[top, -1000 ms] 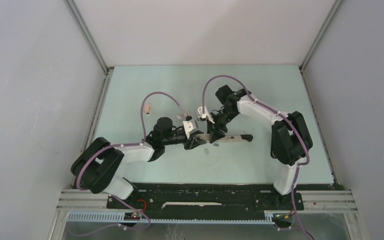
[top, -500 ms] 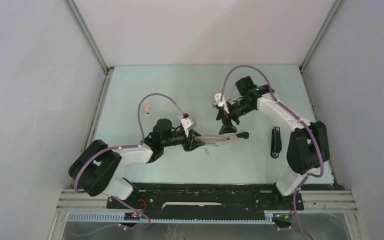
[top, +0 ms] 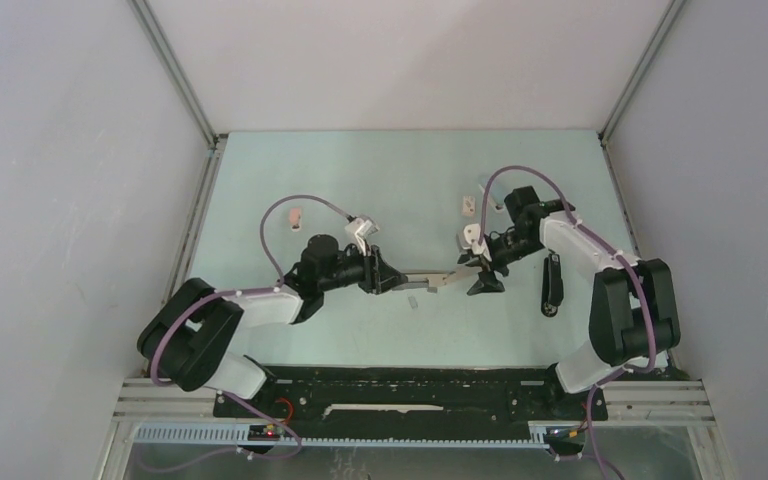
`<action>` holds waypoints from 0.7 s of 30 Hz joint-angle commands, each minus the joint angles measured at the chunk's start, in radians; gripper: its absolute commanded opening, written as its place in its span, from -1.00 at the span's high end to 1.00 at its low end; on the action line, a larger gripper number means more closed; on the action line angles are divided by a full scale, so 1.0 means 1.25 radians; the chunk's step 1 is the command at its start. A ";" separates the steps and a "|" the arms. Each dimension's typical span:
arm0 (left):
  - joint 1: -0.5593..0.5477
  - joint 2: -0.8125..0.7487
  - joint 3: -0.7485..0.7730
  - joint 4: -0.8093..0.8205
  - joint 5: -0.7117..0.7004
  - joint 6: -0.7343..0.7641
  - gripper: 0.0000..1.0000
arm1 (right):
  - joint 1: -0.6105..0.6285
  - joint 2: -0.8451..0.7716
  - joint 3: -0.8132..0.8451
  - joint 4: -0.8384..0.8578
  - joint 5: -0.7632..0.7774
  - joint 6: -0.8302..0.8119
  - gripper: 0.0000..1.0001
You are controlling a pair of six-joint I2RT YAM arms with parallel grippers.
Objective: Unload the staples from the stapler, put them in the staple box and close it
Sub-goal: Adjust the stapler at the center of the board.
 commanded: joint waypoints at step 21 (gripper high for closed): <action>0.059 0.105 0.038 0.112 -0.013 -0.355 1.00 | 0.115 0.044 -0.149 0.516 0.241 0.095 -0.62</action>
